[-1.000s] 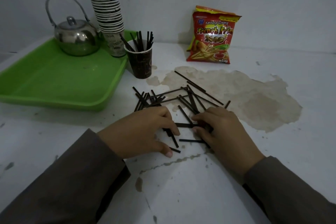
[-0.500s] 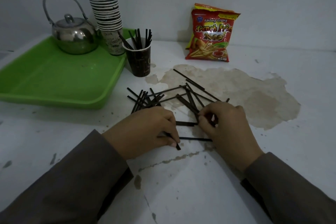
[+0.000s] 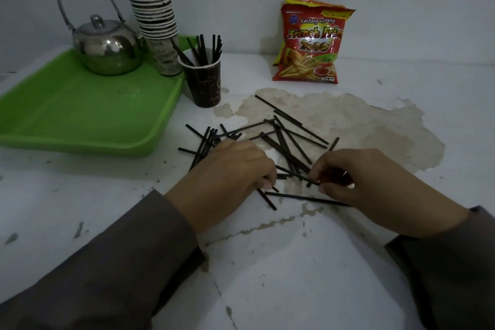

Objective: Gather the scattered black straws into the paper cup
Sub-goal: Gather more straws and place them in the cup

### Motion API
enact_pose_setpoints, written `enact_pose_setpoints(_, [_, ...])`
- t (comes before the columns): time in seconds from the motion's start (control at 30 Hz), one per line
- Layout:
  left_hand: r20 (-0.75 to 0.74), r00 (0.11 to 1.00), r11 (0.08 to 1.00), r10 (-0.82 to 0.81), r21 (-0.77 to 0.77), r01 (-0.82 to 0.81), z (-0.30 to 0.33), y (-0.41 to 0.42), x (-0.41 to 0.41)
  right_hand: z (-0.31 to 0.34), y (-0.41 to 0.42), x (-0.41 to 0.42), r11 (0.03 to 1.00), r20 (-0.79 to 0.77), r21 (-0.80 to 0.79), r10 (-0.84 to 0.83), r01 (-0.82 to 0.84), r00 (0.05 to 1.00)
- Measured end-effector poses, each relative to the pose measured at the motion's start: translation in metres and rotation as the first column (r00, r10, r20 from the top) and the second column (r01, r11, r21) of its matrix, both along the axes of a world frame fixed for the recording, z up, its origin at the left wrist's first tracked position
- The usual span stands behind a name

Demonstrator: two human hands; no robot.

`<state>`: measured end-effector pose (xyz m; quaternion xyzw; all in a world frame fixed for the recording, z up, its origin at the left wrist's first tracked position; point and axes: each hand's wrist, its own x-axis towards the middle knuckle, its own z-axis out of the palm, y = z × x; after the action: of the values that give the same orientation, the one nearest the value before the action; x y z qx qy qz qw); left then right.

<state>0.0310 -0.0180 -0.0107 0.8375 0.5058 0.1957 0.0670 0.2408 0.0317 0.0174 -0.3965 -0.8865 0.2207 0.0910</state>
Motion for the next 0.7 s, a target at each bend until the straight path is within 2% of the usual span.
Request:
enact_pose_setpoints(0.13, [0.072, 0.995, 0.997, 0.073, -0.018, -0.072, 0.007, 0.002, -0.011, -0.002, 0.001, 0.003, 0.999, 0.043, 0.038, 0.018, -0.019, 0.999])
enact_pose_setpoints(0.27, [0.11, 0.993, 0.997, 0.037, -0.064, -0.03, 0.007, 0.003, -0.013, -0.012, 0.0, -0.003, 0.995, 0.142, 0.09, 0.038, -0.051, 0.989])
enact_pose_setpoints(0.37, [0.072, 0.997, 0.995, -0.008, -0.099, 0.016, 0.002, 0.005, -0.007, -0.019, 0.0, -0.006, 0.993, 0.209, 0.103, 0.032, -0.055, 0.977])
enact_pose_setpoints(0.47, [0.036, 0.998, 0.99, -0.049, -0.132, 0.053, -0.003, 0.008, -0.006, -0.019, -0.004, -0.009, 0.987, 0.189, 0.145, 0.035, -0.063, 0.981])
enact_pose_setpoints(0.6, [-0.029, 0.994, 0.993, -0.11, -0.037, 0.109, -0.003, 0.008, -0.009, -0.025, -0.011, -0.021, 0.967, 0.161, 0.244, 0.036, -0.075, 0.986])
enact_pose_setpoints(0.7, [-0.026, 0.995, 0.995, -0.098, -0.021, 0.098, -0.004, 0.007, -0.008, -0.031, -0.015, -0.029, 0.951, 0.158, 0.3, 0.03, -0.077, 0.987])
